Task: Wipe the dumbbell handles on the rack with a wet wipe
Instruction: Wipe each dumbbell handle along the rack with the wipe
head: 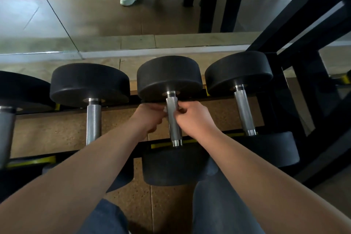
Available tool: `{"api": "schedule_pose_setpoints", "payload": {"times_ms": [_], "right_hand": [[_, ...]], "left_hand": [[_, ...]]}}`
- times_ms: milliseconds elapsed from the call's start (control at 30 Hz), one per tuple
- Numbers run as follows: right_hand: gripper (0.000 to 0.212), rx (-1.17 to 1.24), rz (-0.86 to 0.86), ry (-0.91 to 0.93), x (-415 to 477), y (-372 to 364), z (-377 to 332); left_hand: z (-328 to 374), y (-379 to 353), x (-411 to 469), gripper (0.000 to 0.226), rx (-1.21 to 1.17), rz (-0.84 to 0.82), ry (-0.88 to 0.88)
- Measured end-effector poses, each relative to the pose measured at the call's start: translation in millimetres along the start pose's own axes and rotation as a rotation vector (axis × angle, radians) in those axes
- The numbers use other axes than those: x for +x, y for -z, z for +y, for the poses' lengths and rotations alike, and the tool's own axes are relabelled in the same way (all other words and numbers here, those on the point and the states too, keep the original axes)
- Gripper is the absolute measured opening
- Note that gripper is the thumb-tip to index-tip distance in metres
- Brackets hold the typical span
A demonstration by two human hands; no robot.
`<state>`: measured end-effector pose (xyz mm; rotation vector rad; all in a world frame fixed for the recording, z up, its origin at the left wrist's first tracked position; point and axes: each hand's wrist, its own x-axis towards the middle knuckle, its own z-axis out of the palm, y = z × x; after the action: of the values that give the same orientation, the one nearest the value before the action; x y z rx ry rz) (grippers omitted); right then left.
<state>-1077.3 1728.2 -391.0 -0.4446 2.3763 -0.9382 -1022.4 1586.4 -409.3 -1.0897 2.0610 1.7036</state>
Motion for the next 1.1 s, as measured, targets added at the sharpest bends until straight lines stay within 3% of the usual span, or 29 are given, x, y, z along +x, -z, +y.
{"api": "schedule_pose_setpoints", "payload": {"times_ms": [67,133,200,267,367,433,600,667,900,967,1100], "right_hand": [[0.043,0.041,-0.004,-0.033,0,1,2],[0.05,0.084,0.004,-0.051,1,1,3],[0.05,0.111,0.005,-0.056,1,0,3],[0.051,0.154,0.009,-0.058,1,0,5],[0.051,0.199,0.037,-0.06,2,0,8],[0.054,0.22,0.051,-0.078,2,1,9],[0.044,0.268,0.114,-0.129,-1,2,9],[0.041,0.266,0.116,-0.152,0,1,10],[0.029,0.299,0.117,-0.162,1,1,14],[0.028,0.297,0.126,-0.156,1,0,14],[0.028,0.27,0.107,-0.157,4,-2,14]], "left_hand": [[-7,3,-2,0.011,0.445,-0.235,0.009],[-12,1,-2,0.01,0.655,-0.372,0.02],[-11,2,9,0.012,0.506,-0.384,0.08],[-10,4,24,0.018,0.12,-0.354,0.149],[-8,7,43,0.023,-0.36,-0.272,0.094],[-11,6,44,0.026,-0.325,-0.294,0.052],[-26,7,33,0.019,0.32,-0.62,0.121],[-25,7,32,0.017,0.372,-0.626,0.101],[-16,9,47,0.028,-0.337,-0.254,-0.166],[-18,9,44,0.024,-0.218,-0.272,-0.136],[-20,6,14,0.014,0.597,-0.41,-0.145]]}}
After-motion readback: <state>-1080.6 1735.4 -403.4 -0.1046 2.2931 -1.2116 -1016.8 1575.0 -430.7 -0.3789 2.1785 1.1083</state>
